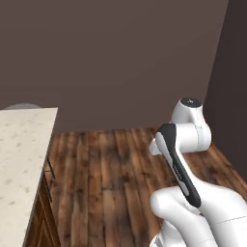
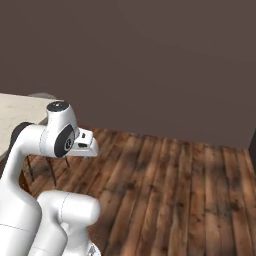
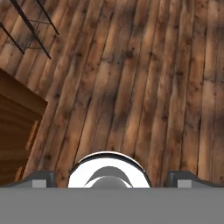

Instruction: Four empty soda cans are scattered around the kitchen. Gather all the cans and cluster them next to the stove for recycling.

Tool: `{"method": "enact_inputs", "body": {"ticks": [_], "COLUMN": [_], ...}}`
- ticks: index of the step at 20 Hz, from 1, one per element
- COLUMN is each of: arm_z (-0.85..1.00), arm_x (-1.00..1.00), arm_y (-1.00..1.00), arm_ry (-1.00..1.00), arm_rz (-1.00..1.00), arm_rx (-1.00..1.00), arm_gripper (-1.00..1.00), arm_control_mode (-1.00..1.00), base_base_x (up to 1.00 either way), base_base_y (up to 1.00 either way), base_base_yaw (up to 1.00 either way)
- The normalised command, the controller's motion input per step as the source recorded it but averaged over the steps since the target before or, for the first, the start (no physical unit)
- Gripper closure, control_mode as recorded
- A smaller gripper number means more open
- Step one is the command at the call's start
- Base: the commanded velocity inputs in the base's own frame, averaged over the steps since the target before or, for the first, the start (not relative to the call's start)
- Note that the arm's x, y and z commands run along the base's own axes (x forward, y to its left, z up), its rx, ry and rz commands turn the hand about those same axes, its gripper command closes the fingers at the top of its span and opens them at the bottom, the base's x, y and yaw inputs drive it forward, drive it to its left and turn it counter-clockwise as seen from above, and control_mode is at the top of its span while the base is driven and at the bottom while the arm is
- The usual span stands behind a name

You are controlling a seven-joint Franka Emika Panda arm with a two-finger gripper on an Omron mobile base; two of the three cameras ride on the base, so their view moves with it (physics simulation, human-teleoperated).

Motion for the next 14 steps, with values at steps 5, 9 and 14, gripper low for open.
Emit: {"method": "enact_inputs", "body": {"ticks": [5, 9, 14], "arm_z": [0.00, 0.00, 0.00], "arm_x": [0.00, 0.00, 0.00], "arm_y": [0.00, 0.00, 0.00], "arm_ry": [0.00, 0.00, 0.00], "arm_rz": [0.00, 0.00, 0.00], "arm_rx": [0.00, 0.00, 0.00], "arm_gripper": [-1.00, -1.00, -1.00], "arm_control_mode": [1.00, 1.00, 1.00], "base_base_x": [1.00, 1.00, 1.00], "base_base_y": [-0.23, -0.16, -0.09], "base_base_yaw": [-0.03, -0.02, -0.01]}}
